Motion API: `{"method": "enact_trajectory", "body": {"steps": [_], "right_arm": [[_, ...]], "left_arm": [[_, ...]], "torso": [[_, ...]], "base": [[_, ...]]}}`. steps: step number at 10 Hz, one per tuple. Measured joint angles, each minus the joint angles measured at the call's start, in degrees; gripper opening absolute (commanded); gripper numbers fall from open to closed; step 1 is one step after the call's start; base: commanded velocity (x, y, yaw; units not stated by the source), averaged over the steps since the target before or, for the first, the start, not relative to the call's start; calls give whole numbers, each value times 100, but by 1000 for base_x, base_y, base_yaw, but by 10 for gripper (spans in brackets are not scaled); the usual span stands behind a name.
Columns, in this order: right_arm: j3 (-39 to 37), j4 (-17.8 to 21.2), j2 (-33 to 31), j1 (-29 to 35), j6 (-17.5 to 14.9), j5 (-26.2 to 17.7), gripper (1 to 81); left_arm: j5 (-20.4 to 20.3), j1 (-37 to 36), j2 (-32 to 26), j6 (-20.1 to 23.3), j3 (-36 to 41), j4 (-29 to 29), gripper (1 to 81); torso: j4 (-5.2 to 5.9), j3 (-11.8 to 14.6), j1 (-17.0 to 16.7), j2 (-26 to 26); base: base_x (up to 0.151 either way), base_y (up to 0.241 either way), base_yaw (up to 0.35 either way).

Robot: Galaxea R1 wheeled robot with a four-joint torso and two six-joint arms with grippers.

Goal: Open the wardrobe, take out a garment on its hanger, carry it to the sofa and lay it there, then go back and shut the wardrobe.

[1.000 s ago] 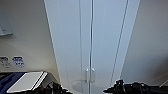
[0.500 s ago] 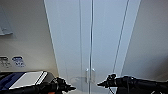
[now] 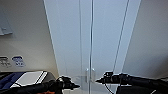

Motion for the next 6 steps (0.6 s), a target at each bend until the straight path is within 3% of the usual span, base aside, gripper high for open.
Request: {"method": "enact_trajectory", "body": {"steps": [6], "right_arm": [[-1092, -2, 867, 282, 38, 77, 811]], "left_arm": [[132, -16, 497, -1, -783, -21, 811]], "torso": [[0, -4, 4, 5]], "base": [[0, 0, 0]]}}
